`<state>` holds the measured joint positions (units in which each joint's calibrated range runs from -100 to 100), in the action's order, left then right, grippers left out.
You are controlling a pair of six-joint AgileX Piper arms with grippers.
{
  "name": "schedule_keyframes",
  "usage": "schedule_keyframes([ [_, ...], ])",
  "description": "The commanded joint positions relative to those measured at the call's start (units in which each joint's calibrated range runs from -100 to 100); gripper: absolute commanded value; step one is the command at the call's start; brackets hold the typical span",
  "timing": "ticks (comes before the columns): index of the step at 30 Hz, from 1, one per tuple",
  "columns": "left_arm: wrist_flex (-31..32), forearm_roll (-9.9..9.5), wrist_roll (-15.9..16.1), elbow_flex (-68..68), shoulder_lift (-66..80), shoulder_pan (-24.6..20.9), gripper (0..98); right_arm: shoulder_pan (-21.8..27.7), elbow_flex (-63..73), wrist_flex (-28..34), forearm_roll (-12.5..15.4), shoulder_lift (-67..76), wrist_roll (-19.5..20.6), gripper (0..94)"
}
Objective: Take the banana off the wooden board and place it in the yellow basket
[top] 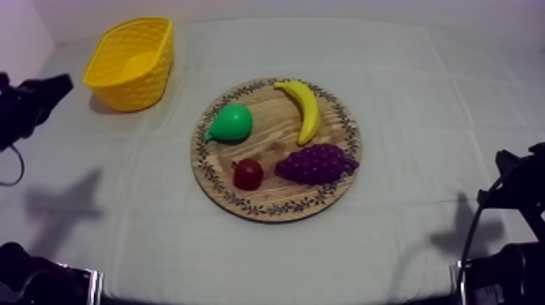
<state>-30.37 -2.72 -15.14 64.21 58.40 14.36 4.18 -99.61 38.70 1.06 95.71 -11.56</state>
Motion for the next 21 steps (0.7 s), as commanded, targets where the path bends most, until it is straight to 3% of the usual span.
schedule_keyframes([
  [1, -0.04, -0.06, -0.93, -5.34, -8.17, 2.67, 0.8, 0.03, -0.05, 0.01, -0.01, 0.05, 0.01, 0.4],
  [5, 1.0, -0.21, -1.78, -11.47, -16.53, 5.57, 1.3, 0.03, -0.05, 0.01, -0.01, 0.05, 0.01, 0.4],
  [10, 1.15, -2.27, -4.04, -19.71, -26.81, 9.33, 1.8, 0.03, -0.05, 0.01, -0.01, 0.05, 0.01, 0.4],
  [17, -5.94, -2.9, -5.82, -34.21, -40.45, 13.62, 3.9, 0.03, -0.05, 0.01, -0.01, 0.05, 0.01, 0.4],
  [21, -8.89, -2.35, -6.43, -39.57, -46.79, 14.94, 5.0, 0.03, -0.05, 0.01, -0.01, 0.05, 0.01, 0.4],
])
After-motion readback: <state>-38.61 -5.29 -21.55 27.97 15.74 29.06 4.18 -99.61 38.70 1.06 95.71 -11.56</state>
